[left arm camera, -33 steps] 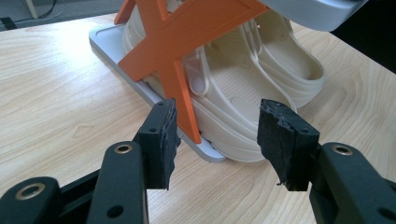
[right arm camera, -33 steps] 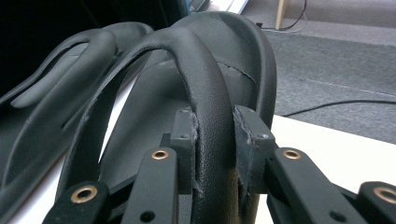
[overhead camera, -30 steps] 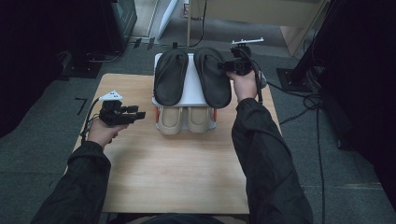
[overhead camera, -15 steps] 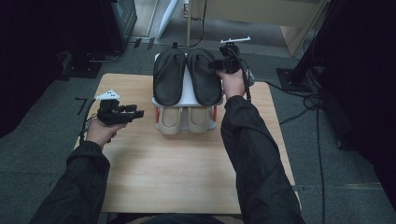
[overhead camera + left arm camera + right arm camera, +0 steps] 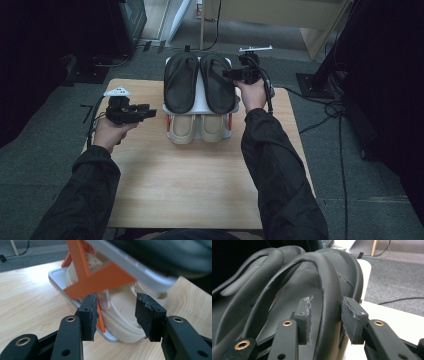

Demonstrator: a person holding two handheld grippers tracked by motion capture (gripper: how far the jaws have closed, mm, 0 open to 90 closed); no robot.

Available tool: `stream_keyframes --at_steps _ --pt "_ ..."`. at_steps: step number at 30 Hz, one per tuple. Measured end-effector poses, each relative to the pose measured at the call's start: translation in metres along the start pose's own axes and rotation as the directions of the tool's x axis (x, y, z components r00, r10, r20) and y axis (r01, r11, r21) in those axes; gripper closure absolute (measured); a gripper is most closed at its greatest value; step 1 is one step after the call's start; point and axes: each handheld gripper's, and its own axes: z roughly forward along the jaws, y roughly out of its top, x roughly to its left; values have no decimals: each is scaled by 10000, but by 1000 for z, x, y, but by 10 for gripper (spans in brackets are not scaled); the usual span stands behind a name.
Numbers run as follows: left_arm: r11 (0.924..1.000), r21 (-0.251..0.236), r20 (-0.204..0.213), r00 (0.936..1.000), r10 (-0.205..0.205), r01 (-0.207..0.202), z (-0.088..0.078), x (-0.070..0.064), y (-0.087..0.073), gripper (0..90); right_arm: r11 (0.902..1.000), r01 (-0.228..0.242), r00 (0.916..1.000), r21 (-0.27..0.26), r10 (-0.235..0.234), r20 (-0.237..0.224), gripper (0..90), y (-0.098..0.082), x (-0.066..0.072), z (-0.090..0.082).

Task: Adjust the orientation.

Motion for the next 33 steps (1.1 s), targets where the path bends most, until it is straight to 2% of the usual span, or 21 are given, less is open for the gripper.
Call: stream_keyframes --at_steps 3,5,9,14,20,23,26,33 --pt "9999 -123 4 10000 4 -4 -3 0 11 547 9996 92 9998 -248 -96 -165 617 -2 -1 -10" --pt "9999 -153 -29 10000 24 -24 -4 0 20 555 9993 213 9995 -310 -220 -237 658 -4 -1 -19" --pt "9997 -52 -150 9996 225 -226 -4 -2 36 571 9965 694 9976 -463 -693 22 703 -12 -2 -32" --pt "9985 58 -231 9983 538 -537 0 -7 54 563 9948 812 9967 -622 -805 123 733 -26 -9 -41" --pt "9985 285 -333 9983 479 -469 11 -3 60 556 9958 866 9961 -287 -860 213 741 -39 -16 -37" --pt "9979 384 -279 9982 534 -523 15 -4 61 552 9963 847 9964 -129 -847 37 737 -43 -16 -34" --pt "9968 490 -261 9976 640 -626 18 -7 63 548 9936 1106 9939 -238 -1105 48 742 -46 -14 -33" --pt "9952 568 -181 9966 805 -794 24 -11 69 547 9947 986 9948 -275 -993 -239 741 -47 -12 -32"
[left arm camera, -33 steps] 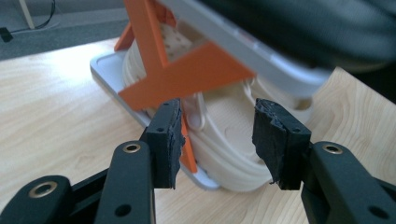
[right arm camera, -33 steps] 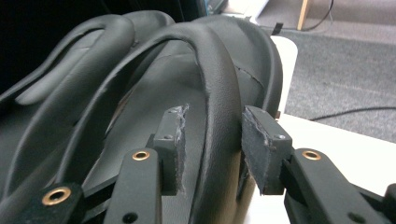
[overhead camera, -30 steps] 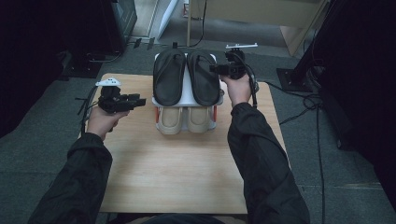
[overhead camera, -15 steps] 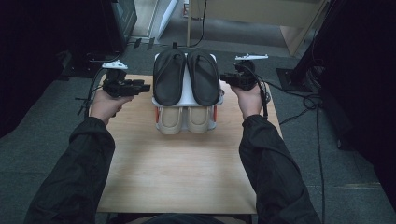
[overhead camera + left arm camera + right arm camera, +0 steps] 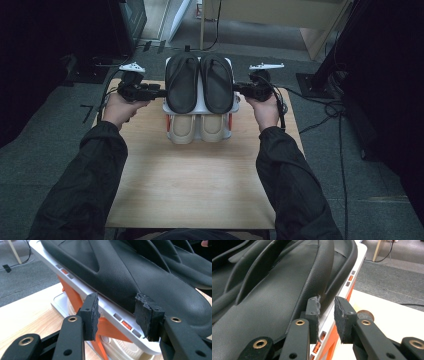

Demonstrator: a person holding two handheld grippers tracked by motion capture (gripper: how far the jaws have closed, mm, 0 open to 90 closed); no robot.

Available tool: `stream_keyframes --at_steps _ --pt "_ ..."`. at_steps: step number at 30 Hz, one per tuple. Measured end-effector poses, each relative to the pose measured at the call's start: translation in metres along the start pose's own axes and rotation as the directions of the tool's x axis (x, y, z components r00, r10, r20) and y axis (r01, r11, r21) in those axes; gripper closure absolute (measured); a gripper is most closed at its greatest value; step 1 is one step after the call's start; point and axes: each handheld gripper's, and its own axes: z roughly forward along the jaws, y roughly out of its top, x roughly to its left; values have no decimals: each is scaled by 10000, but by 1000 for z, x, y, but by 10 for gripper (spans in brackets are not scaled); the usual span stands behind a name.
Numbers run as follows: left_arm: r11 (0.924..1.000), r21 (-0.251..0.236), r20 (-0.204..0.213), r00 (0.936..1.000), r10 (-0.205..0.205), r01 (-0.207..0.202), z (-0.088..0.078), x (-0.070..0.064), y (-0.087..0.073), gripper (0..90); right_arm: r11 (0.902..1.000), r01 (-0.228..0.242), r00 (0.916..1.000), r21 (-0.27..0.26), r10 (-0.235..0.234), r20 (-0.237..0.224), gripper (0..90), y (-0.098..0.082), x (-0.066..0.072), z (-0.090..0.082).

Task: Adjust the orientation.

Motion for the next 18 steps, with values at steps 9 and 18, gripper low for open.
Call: stream_keyframes --at_steps 9,18 --pt "9999 99 30 9999 118 -118 3 -2 3 540 10000 37 9995 -36 -38 -303 734 0 6 3" --pt "10000 35 33 10000 4 -4 3 -1 3 533 10000 -7 9996 -37 6 -287 719 -1 6 3"
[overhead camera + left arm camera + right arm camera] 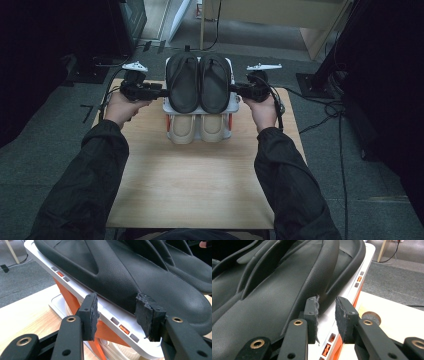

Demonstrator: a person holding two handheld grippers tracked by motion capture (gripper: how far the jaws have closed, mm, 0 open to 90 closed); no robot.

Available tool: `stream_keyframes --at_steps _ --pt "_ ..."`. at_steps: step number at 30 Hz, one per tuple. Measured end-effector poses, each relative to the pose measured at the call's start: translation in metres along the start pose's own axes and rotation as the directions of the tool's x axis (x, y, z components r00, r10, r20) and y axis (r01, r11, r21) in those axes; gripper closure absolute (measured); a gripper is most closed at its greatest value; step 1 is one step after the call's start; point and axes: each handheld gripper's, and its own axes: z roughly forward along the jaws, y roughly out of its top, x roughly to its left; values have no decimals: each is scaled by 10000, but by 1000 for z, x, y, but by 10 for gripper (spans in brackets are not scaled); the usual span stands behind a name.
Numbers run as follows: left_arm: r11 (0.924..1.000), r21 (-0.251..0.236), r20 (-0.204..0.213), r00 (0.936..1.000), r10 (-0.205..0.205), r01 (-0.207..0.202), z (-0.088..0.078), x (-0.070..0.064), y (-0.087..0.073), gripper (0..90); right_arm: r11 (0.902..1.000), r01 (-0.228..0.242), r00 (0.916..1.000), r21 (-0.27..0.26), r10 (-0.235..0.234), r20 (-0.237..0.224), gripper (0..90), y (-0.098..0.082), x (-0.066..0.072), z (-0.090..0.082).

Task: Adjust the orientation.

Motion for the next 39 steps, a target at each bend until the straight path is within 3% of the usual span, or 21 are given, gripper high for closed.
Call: stream_keyframes --at_steps 12,19,35,39 --pt "10000 -14 -71 9999 -80 80 -4 2 -2 510 10000 -74 9999 4 74 -86 693 -6 -4 -4" --pt "9998 169 -176 9998 -63 66 -11 5 -8 484 9992 280 9994 -271 -286 -197 638 -10 -5 -14" --pt "9992 405 -335 9994 -16 29 -18 5 -40 432 9964 609 9967 -583 -638 -500 537 -52 -18 -35" --pt "9991 417 -360 9993 -95 110 -17 5 -52 417 9966 725 9953 -398 -748 -609 516 -68 -22 -35"
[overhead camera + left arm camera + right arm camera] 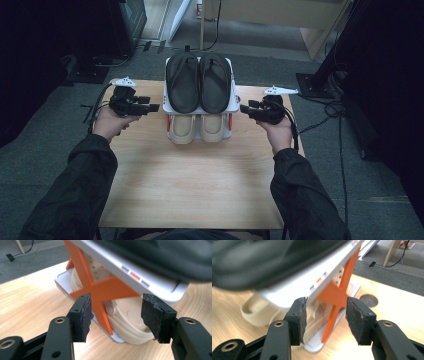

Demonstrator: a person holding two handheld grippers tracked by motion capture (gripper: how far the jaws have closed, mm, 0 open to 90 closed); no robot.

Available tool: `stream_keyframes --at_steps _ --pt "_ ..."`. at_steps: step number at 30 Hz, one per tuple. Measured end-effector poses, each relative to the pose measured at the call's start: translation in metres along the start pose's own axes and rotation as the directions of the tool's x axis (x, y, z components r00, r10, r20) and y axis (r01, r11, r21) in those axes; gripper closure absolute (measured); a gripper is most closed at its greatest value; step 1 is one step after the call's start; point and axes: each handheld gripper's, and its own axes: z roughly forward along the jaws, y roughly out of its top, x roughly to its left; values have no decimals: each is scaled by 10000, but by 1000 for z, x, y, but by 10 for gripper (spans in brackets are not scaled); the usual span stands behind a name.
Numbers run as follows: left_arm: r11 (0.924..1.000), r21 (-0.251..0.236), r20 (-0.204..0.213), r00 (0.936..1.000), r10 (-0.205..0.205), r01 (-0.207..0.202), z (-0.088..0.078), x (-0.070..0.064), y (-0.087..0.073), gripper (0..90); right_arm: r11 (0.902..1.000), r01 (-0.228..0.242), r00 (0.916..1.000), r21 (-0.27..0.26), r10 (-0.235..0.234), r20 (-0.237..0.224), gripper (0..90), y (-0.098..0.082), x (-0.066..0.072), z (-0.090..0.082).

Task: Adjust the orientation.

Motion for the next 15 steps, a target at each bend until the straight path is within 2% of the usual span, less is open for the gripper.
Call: stream_keyframes --at_steps 5,9,10,11,15 --pt "9996 19 -23 9996 -288 288 4 0 -16 393 9999 -11 10000 155 11 -26 494 -22 -1 0" --pt "9997 28 -35 9997 -237 237 8 -3 -31 392 9998 130 9998 174 -127 -131 485 -38 -1 0" --pt "9994 111 -21 9995 -323 323 9 -3 -34 391 9998 39 9997 210 -34 -230 484 -43 -1 0" --pt "9994 174 -55 9996 -286 287 11 -4 -39 391 9996 -31 9995 281 39 -302 483 -46 -1 1" --pt "9988 359 -142 9993 -343 348 14 -4 -50 390 9981 161 9995 601 -144 -276 470 -61 -1 5"
